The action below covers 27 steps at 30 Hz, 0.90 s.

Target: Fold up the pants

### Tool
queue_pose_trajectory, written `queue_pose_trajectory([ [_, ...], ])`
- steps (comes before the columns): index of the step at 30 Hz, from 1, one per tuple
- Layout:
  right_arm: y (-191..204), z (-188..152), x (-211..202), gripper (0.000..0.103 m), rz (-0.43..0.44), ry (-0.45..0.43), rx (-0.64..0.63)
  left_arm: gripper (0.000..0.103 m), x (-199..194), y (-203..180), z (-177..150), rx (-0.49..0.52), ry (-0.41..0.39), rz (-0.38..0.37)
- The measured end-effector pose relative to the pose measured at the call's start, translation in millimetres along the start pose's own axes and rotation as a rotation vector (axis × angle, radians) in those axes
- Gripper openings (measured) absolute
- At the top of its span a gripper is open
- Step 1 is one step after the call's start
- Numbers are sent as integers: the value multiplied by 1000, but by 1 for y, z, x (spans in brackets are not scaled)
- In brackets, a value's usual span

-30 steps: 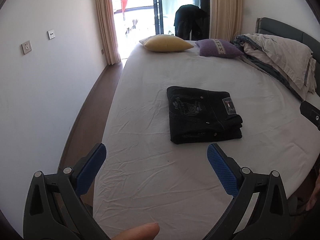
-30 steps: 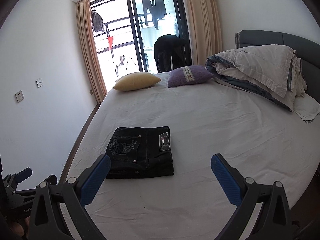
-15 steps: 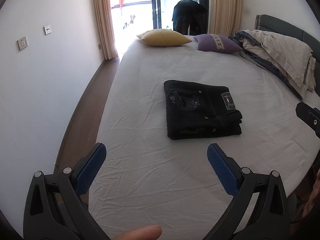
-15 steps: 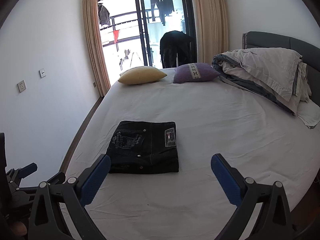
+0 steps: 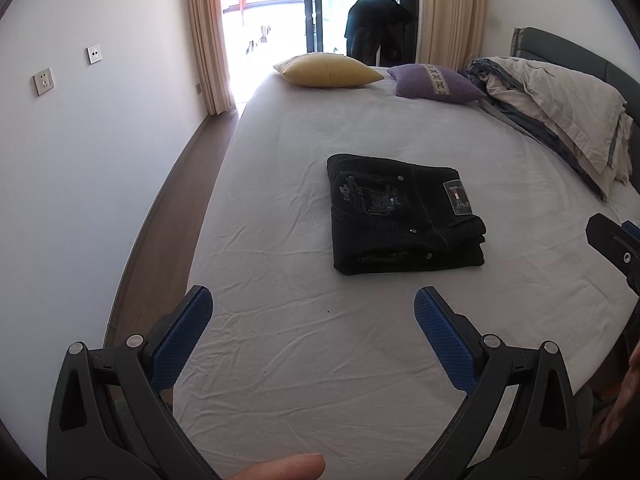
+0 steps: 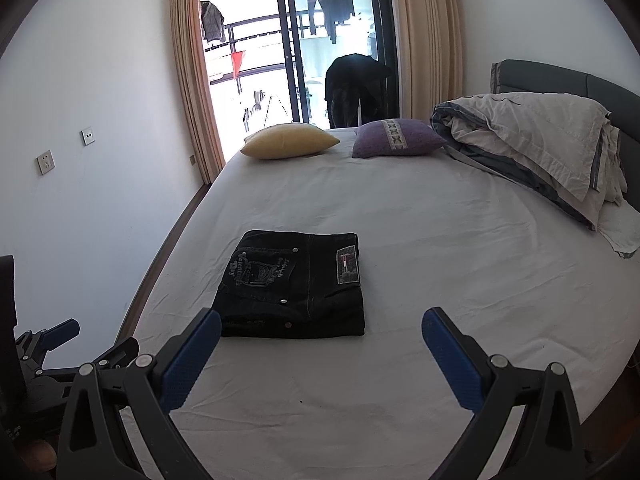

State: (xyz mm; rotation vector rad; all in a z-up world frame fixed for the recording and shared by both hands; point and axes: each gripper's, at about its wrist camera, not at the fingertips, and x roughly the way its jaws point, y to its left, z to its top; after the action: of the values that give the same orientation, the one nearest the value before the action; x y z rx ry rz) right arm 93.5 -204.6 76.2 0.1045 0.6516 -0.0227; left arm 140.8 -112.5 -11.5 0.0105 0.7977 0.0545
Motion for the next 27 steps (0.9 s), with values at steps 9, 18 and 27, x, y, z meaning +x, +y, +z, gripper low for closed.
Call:
queue_pose_trajectory([
  [9,2,-3,2,103,5,16,-1,103,3,-1,-3,-1,5,0],
  [18,6,-5,4,103,8,27,-6,103,4,-2,-5,-3,8,0],
  [27,6,-8,6,103,8,31,-6,103,4,-3,-6,-4,12,-1],
])
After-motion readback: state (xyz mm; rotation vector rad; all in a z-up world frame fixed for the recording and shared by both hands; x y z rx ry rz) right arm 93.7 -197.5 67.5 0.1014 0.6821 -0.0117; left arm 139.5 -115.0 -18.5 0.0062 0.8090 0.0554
